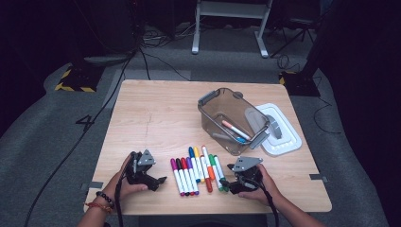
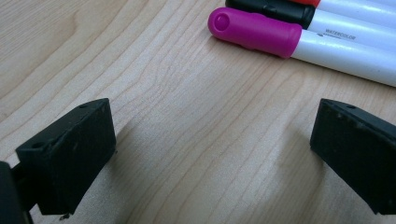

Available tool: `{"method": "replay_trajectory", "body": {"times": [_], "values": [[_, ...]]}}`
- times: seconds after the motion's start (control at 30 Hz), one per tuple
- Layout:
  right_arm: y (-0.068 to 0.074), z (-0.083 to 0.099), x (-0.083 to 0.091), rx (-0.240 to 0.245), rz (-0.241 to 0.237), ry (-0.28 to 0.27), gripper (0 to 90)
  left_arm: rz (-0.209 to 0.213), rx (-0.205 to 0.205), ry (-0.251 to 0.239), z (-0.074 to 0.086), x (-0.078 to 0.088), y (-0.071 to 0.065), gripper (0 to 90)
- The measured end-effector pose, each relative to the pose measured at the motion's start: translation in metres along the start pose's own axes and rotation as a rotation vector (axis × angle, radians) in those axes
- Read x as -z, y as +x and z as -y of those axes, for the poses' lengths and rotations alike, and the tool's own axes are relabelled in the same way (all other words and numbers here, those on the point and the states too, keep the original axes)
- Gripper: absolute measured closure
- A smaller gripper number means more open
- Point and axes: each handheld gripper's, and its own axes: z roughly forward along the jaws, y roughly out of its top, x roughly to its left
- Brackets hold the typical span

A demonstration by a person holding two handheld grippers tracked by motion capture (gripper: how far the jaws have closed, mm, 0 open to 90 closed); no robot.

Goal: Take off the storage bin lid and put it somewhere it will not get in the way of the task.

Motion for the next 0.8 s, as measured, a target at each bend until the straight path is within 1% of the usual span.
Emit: {"method": "replay_trajectory", "body": {"times": [0.03,0.2,0.27,0.3,0.33,0.4,0.43,0.5,0.57,0.6,0.63,0.67,0.7,0.73,0.77,0.8], "values": [[0.0,0.001,-0.001,-0.001,0.003,0.006,33.3,0.001,-0.001,0.0,0.0,0.0,0.0,0.4],[-0.006,0.005,-0.005,0.002,0.058,0.02,33.8,0.001,-0.001,0.0,0.0,0.0,0.0,0.4],[-0.008,0.007,-0.005,0.002,0.061,0.026,34.2,0.0,-0.001,0.0,0.0,0.0,0.0,0.4],[-0.013,0.013,-0.003,-0.02,0.063,0.033,35.6,0.0,0.0,-0.001,0.0,0.0,0.0,0.4],[-0.013,0.013,-0.003,-0.02,0.063,0.033,35.6,0.0,-0.001,-0.001,0.0,0.0,0.0,0.4],[-0.019,0.023,0.002,-0.032,0.09,0.045,40.4,-0.001,-0.002,-0.001,0.0,0.0,0.0,0.5],[-0.021,0.026,0.003,-0.039,0.093,0.044,42.5,-0.001,0.0,-0.001,0.0,0.0,0.0,0.5],[-0.028,0.033,0.01,-0.09,0.084,0.042,49.9,-0.004,0.002,-0.001,0.0,0.0,0.0,0.5],[-0.033,0.038,0.015,-0.108,0.084,0.04,58.7,-0.005,0.003,-0.001,0.0,0.0,0.0,0.5],[-0.033,0.038,0.015,-0.108,0.084,0.04,58.7,-0.005,0.003,-0.001,0.0,0.0,0.0,0.5],[-0.036,0.041,0.017,-0.142,0.078,0.037,65.7,-0.005,0.003,-0.001,0.0,0.0,0.0,0.5],[-0.037,0.042,0.017,-0.147,0.081,0.029,69.3,-0.005,0.003,-0.001,0.0,0.0,0.0,0.5],[-0.037,0.041,0.017,-0.14,0.083,0.033,71.3,-0.005,0.005,-0.001,0.0,0.0,-0.001,0.5],[-0.037,0.041,0.017,-0.14,0.083,0.033,71.3,-0.005,0.005,-0.001,0.0,0.0,-0.001,0.5],[-0.039,0.039,0.017,-0.124,0.082,0.043,73.4,-0.006,0.006,-0.001,0.0,0.0,-0.001,0.5],[-0.039,0.039,0.016,-0.113,0.093,0.045,73.4,-0.006,0.006,-0.001,0.0,0.0,-0.001,0.5]]}}
